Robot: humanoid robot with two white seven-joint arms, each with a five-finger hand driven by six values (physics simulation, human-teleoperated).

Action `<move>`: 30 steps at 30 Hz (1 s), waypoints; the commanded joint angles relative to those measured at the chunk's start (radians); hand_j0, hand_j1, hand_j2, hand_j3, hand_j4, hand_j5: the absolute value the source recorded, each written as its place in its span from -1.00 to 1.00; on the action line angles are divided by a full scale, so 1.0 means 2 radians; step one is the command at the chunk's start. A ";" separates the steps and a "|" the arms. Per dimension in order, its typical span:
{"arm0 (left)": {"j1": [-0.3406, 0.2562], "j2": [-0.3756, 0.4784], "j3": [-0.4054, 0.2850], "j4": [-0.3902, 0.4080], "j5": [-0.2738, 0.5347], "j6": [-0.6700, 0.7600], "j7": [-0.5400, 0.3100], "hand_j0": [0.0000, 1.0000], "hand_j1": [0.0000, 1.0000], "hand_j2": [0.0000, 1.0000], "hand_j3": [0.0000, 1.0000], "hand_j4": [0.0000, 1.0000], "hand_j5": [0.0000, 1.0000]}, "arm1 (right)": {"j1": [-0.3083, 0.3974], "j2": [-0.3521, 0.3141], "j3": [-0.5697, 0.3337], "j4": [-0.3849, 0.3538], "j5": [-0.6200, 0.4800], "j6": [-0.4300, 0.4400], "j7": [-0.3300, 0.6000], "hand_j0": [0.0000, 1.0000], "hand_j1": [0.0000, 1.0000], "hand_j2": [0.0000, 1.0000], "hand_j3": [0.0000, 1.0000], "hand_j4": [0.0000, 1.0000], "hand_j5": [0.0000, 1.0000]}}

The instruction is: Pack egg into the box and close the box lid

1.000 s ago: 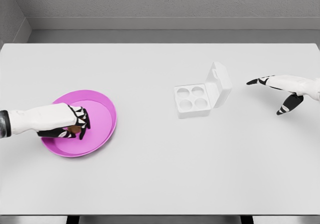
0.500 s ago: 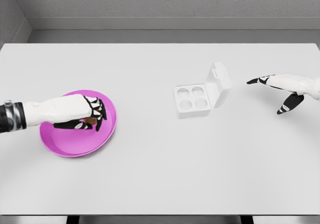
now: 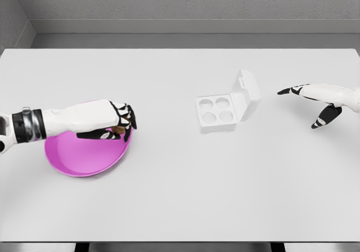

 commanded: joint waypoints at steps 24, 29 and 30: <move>-0.021 -0.071 -0.001 0.001 0.012 0.001 0.000 -0.30 -0.30 -0.30 -0.30 -0.30 -0.30 | 0.000 -0.001 0.000 0.000 -0.002 0.001 0.000 1.00 1.00 1.00 1.00 1.00 1.00; -0.028 -0.096 -0.001 0.004 0.011 0.001 0.000 -0.30 -0.30 -0.30 -0.30 -0.30 -0.30 | 0.000 -0.001 0.000 0.000 -0.002 0.001 0.000 1.00 1.00 1.00 1.00 1.00 1.00; -0.029 -0.102 -0.001 0.004 0.011 0.001 0.000 -0.30 -0.30 -0.30 -0.30 -0.30 -0.30 | 0.000 -0.001 0.000 0.000 -0.002 0.001 0.000 1.00 1.00 1.00 1.00 1.00 1.00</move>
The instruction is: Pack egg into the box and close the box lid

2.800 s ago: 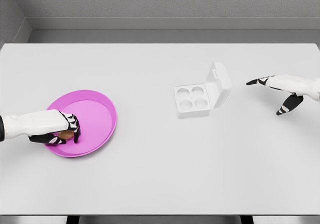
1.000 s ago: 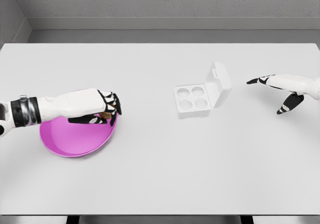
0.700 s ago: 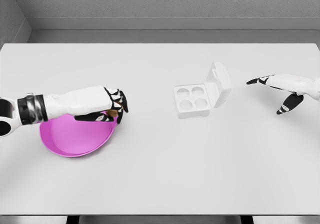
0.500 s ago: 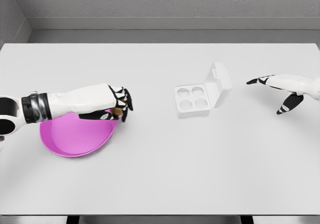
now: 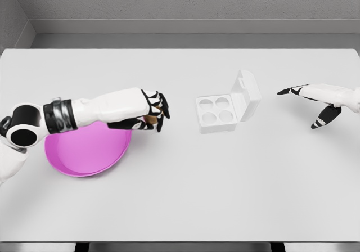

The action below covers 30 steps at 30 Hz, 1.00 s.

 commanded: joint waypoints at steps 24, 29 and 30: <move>-0.055 -0.162 -0.018 0.108 -0.005 0.002 -0.001 -0.34 -0.34 -0.34 -0.34 -0.34 -0.34 | 0.000 0.000 0.000 0.001 -0.002 0.001 0.000 1.00 1.00 1.00 1.00 1.00 1.00; -0.067 -0.182 -0.030 0.143 0.003 0.002 -0.001 -0.34 -0.34 -0.34 -0.34 -0.34 -0.34 | 0.000 0.000 0.000 0.001 -0.002 0.001 0.000 1.00 1.00 1.00 1.00 1.00 1.00; -0.071 -0.183 -0.030 0.149 0.005 0.002 -0.001 -0.34 -0.34 -0.34 -0.34 -0.34 -0.34 | 0.000 0.000 0.000 0.002 -0.002 0.001 0.000 1.00 1.00 1.00 1.00 1.00 1.00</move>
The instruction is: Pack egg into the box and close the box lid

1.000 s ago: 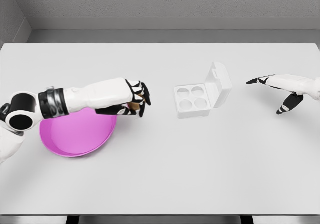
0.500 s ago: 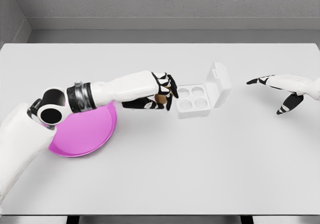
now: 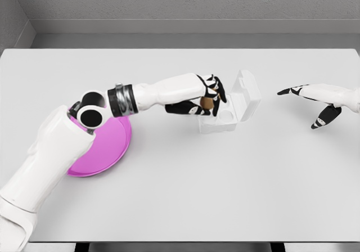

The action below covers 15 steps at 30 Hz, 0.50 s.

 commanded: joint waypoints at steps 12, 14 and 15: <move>-0.051 -0.012 -0.057 0.085 0.094 0.002 -0.039 -0.35 -0.35 -0.35 -0.35 -0.35 -0.35 | 0.000 -0.001 0.000 0.000 -0.002 0.001 0.000 1.00 1.00 1.00 1.00 1.00 1.00; -0.061 -0.015 -0.070 0.100 0.118 0.002 -0.039 -0.36 -0.36 -0.36 -0.36 -0.36 -0.36 | 0.000 -0.001 0.000 0.000 -0.002 0.001 0.000 1.00 1.00 1.00 1.00 1.00 1.00; -0.061 -0.020 -0.070 0.111 0.119 0.002 -0.039 -0.36 -0.36 -0.36 -0.36 -0.36 -0.36 | 0.000 -0.001 0.000 0.000 -0.002 0.001 0.000 1.00 1.00 1.00 1.00 1.00 1.00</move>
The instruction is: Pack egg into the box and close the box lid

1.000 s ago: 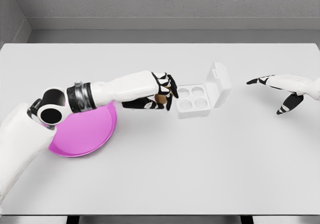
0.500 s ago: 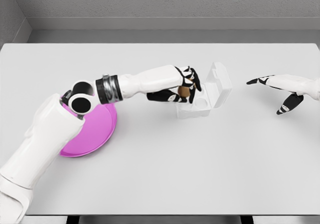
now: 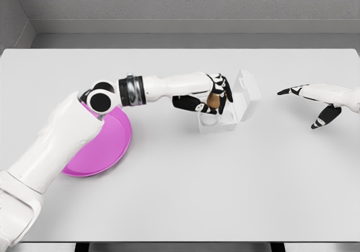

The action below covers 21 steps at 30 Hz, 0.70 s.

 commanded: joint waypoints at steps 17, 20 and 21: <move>-0.001 -0.010 -0.011 0.036 0.013 0.002 -0.001 -0.38 -0.38 -0.38 -0.38 -0.38 -0.38 | 0.000 -0.001 0.000 0.002 -0.002 0.001 0.000 1.00 1.00 1.00 1.00 1.00 1.00; 0.002 -0.009 -0.011 0.036 0.013 0.002 -0.001 -0.38 -0.38 -0.38 -0.38 -0.38 -0.38 | -0.002 -0.001 -0.001 0.004 -0.002 0.001 0.000 1.00 1.00 1.00 1.00 1.00 1.00; 0.002 -0.010 -0.011 0.036 0.012 0.002 -0.001 -0.38 -0.38 -0.38 -0.38 -0.38 -0.38 | -0.002 0.000 -0.001 0.003 -0.002 0.001 0.000 1.00 1.00 1.00 1.00 1.00 1.00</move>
